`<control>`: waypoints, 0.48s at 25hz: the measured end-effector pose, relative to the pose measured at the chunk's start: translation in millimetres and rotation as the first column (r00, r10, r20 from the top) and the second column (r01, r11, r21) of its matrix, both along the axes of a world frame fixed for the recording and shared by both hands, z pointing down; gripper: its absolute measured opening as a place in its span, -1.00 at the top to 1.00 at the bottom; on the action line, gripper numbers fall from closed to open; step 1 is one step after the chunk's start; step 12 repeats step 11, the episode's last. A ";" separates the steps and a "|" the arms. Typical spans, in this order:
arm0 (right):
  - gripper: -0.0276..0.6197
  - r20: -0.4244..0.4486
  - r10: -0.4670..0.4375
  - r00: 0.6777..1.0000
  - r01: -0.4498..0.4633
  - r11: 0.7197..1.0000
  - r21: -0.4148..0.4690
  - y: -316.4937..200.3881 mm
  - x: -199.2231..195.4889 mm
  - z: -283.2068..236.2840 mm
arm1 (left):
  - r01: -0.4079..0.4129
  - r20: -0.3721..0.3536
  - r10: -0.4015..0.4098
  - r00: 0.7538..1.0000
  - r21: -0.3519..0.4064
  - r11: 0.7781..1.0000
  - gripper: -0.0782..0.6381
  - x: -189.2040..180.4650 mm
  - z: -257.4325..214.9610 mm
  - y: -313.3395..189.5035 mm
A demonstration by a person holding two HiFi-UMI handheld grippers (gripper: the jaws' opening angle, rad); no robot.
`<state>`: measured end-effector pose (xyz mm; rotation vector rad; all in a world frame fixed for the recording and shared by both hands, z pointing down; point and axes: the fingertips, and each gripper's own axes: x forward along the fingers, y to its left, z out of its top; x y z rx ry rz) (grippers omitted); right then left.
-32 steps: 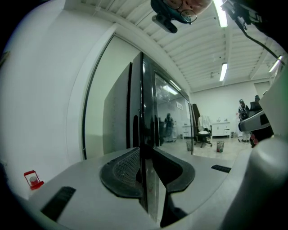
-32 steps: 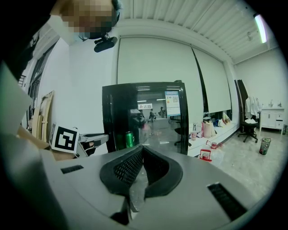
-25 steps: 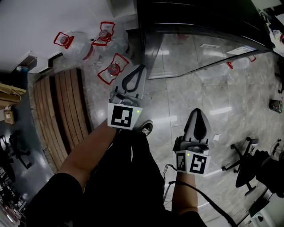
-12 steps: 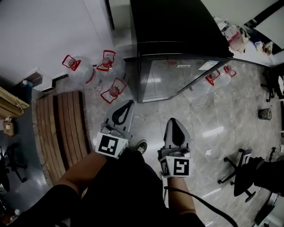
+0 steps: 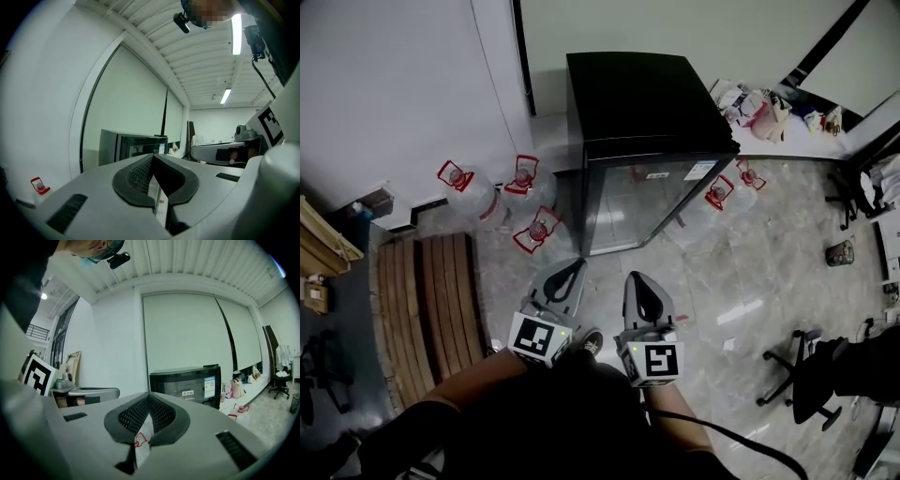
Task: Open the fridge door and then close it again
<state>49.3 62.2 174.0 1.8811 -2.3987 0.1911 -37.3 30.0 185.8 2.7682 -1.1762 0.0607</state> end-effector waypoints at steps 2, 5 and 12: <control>0.87 -0.002 -0.003 1.000 0.003 1.000 0.005 2.6 -4.6 -7.9 | -0.007 0.001 0.007 1.000 0.006 1.000 0.76 -0.9 -8.2 2.1; 0.87 0.011 0.002 1.000 -0.002 1.000 0.000 6.9 -9.4 -15.4 | -0.008 -0.001 0.008 1.000 0.009 1.000 0.76 -3.5 -17.5 3.0; 0.87 0.007 -0.016 1.000 0.016 1.000 -0.012 7.7 -12.4 -20.7 | 0.000 -0.009 0.000 1.000 0.005 1.000 0.76 -2.8 -25.2 3.9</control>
